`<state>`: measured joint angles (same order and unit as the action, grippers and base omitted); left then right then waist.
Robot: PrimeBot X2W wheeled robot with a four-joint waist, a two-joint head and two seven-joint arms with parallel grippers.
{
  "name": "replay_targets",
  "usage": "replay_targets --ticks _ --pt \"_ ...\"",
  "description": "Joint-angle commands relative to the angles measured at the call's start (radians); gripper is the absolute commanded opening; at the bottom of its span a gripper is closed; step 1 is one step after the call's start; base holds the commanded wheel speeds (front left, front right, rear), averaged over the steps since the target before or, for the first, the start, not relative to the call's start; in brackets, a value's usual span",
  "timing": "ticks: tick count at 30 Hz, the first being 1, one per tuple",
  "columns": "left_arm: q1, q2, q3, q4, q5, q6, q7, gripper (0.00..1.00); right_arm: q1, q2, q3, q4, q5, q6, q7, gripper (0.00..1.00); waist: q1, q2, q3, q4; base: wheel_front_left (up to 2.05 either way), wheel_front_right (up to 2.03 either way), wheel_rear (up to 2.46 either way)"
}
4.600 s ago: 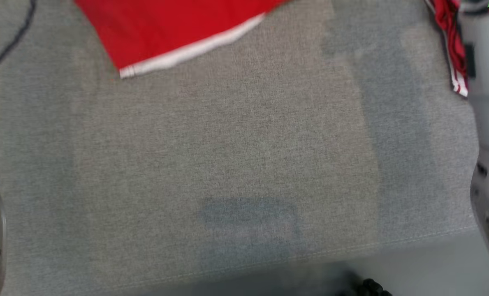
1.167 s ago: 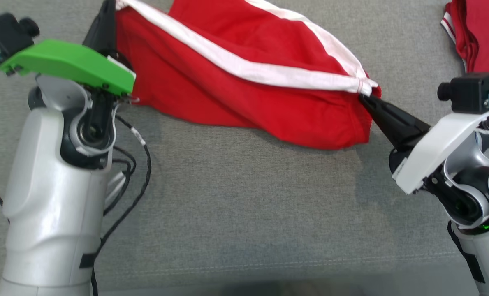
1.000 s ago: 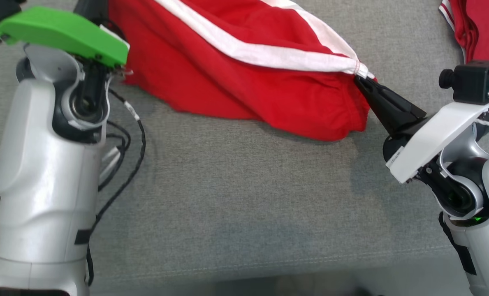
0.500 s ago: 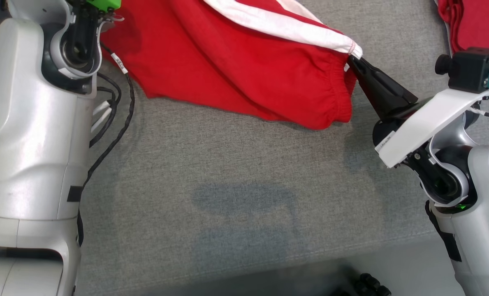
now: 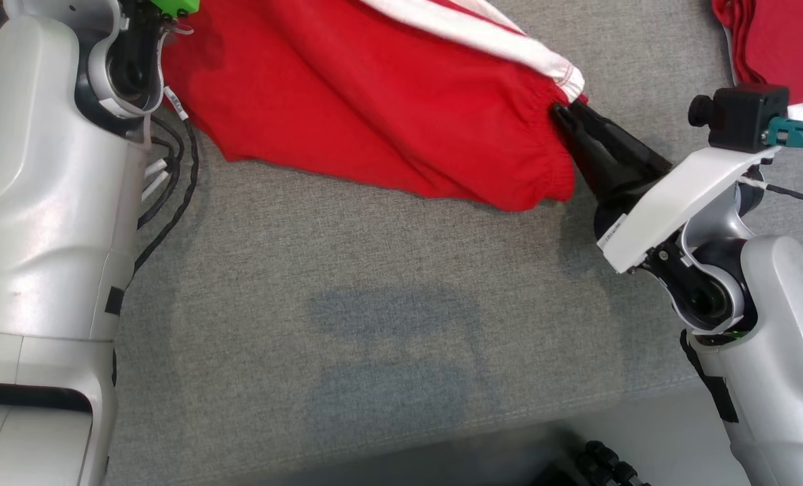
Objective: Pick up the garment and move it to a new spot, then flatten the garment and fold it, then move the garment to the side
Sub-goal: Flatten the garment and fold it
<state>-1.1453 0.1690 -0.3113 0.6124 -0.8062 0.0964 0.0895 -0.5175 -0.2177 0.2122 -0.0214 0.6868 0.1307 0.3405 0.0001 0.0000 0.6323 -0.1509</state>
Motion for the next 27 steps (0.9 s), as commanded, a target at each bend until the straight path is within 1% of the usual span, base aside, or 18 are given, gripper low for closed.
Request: replay_targets --ticks 1,6,9,13,16,20,25,27 --pt "-0.016 0.006 -0.003 0.004 0.008 -0.008 -0.008 1.00 -0.007 0.001 0.000 0.003 -0.004 0.000 -0.003 1.00 -0.0001 0.0000 -0.002 0.002 0.00 0.00 0.00" --pt "0.001 0.009 -0.026 0.015 0.030 -0.032 -0.042 1.00 0.027 -0.008 -0.044 0.021 -0.051 0.000 -0.034 1.00 -0.0001 0.0000 -0.024 0.016 0.00 0.00 0.00" --pt "0.029 0.020 -0.040 0.020 0.042 -0.043 -0.057 1.00 0.061 0.002 -0.080 0.018 -0.086 0.000 -0.052 1.00 -0.0001 0.0000 -0.047 0.025 0.00 0.00 0.00" --pt "0.069 0.040 -0.057 0.024 0.061 -0.042 -0.073 1.00 0.121 0.016 -0.108 -0.003 -0.118 0.000 -0.050 1.00 -0.0001 0.0000 -0.084 0.033 0.00 0.00 0.00" --pt "0.115 0.054 -0.081 0.027 0.084 -0.039 -0.073 1.00 0.167 0.025 -0.133 -0.028 -0.165 0.000 -0.071 1.00 -0.0001 0.0000 -0.112 0.040 0.00 0.00 0.00" --pt "0.174 0.067 -0.103 0.026 0.097 -0.030 -0.067 1.00 0.230 0.061 -0.158 -0.071 -0.234 0.000 -0.150 1.00 -0.0001 0.0000 -0.145 0.046 0.00 0.00 0.00" --pt "0.236 0.087 -0.127 0.019 0.117 -0.015 -0.071 1.00 0.304 0.120 -0.186 -0.111 -0.316 0.000 -0.280 1.00 -0.0001 0.0000 -0.175 0.047 0.00 0.00 0.00" --pt "0.259 0.093 -0.134 0.017 0.119 -0.011 -0.071 1.00 0.326 0.131 -0.184 -0.128 -0.362 0.000 -0.339 1.00 -0.0001 0.0000 -0.184 0.044 0.00 0.00 0.00"
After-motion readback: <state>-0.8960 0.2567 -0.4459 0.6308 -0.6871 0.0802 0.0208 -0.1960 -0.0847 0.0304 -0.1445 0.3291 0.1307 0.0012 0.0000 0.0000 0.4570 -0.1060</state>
